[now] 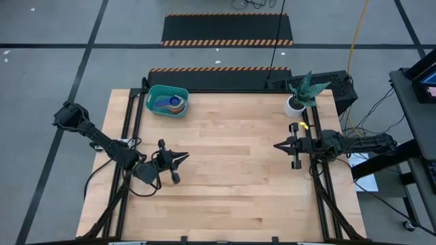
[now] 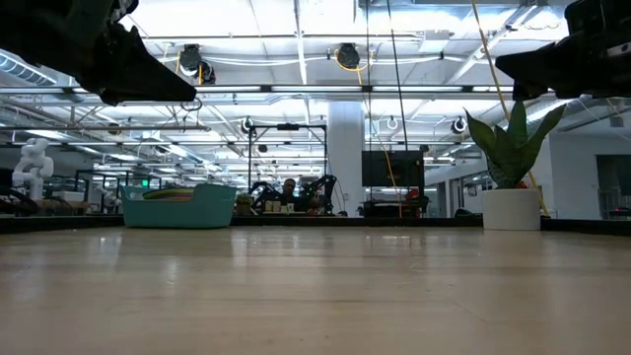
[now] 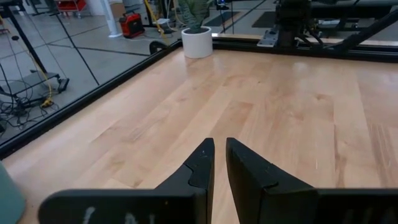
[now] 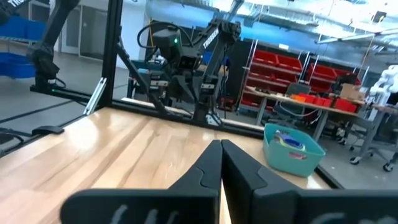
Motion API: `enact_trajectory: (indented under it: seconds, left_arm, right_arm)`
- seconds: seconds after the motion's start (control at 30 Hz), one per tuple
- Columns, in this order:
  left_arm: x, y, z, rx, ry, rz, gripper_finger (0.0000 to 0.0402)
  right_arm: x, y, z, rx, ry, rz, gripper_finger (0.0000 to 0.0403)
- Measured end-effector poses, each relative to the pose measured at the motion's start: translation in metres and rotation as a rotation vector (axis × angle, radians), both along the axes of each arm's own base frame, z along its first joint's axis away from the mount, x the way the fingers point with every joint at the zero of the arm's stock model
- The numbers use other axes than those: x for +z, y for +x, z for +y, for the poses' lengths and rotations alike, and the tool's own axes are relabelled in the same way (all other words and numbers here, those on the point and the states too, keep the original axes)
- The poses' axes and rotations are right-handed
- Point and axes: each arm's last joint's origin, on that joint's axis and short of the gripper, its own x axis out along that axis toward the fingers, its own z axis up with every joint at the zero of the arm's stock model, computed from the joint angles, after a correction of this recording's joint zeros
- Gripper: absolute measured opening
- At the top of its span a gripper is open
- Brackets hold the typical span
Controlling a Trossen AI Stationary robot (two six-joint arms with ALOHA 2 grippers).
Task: Nest measuring cups in basket
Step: Return to Home Position
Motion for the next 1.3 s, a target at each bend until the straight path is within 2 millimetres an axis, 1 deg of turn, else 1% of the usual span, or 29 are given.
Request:
enact_trajectory:
  seconds: [0.27,0.47,0.6,0.83,1.03,1.3]
  left_arm:
    - [0.000,0.000,0.000,-0.001,-0.003,0.001,0.0044]
    - [0.000,-0.001,-0.002,-0.005,-0.022,-0.007,0.0044]
    - [0.000,-0.002,-0.004,-0.020,-0.025,-0.007,0.0044]
    - [0.000,-0.003,-0.005,-0.023,-0.032,-0.010,0.0044]
    - [-0.001,-0.003,-0.006,-0.040,-0.049,-0.006,0.0044]
    - [-0.004,-0.007,-0.010,-0.055,-0.074,0.011,0.0044]
  right_arm:
    - [-0.002,-0.004,-0.001,-0.022,-0.003,0.010,0.0000]
    - [-0.004,-0.004,-0.003,-0.046,0.012,0.026,0.0000]
    - [-0.008,-0.004,-0.004,-0.048,0.011,0.075,0.0000]
    - [-0.009,-0.003,-0.006,-0.068,0.031,0.086,0.0000]
    - [-0.010,-0.003,-0.004,-0.009,-0.006,0.092,0.0000]
    - [-0.010,-0.003,-0.008,-0.057,0.021,0.095,0.0000]
